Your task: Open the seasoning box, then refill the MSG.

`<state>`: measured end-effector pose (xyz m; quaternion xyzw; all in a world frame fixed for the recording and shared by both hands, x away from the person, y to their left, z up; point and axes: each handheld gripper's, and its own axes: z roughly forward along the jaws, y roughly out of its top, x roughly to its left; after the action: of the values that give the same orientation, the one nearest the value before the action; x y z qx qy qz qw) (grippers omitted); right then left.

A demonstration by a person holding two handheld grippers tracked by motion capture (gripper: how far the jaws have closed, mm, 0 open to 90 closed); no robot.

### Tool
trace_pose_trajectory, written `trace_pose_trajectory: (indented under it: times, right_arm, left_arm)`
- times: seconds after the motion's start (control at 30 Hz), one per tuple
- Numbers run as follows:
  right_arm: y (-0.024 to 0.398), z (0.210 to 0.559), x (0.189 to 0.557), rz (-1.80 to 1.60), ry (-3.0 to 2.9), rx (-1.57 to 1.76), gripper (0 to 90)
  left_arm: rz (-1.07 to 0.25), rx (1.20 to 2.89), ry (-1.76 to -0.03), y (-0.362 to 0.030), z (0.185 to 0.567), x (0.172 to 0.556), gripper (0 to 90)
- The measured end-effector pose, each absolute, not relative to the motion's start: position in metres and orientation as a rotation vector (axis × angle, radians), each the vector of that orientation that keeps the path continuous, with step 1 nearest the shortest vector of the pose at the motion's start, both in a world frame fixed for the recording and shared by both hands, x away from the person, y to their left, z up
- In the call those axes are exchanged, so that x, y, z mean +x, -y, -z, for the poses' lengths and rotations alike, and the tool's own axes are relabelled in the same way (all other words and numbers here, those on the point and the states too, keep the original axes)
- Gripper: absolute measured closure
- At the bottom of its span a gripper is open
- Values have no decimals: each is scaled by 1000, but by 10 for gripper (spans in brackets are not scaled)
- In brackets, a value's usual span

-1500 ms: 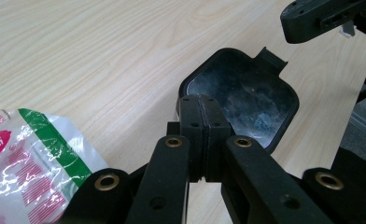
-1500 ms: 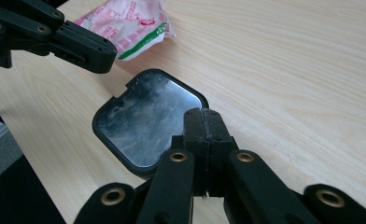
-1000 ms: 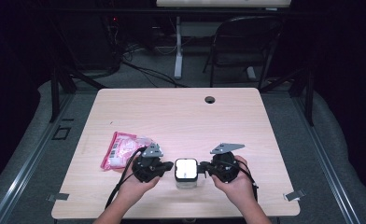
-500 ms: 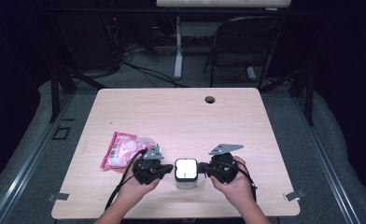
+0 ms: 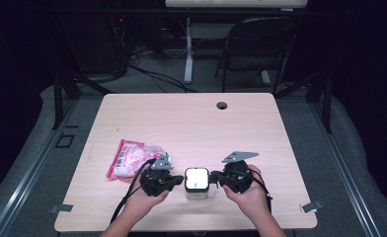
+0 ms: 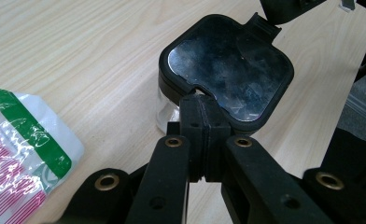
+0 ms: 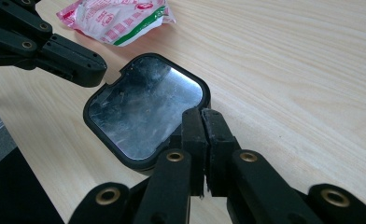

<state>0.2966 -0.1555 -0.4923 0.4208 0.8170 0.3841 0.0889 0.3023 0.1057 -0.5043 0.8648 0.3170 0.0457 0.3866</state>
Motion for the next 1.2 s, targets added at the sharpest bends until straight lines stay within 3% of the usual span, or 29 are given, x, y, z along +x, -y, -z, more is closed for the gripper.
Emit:
trace_pose_trajectory:
  times: [1.2]
  right_arm:
    - [158, 495, 296, -1180, -2413, 1267, 889]
  left_arm:
    - [-86, 2245, -795, -104, 515, 298, 900]
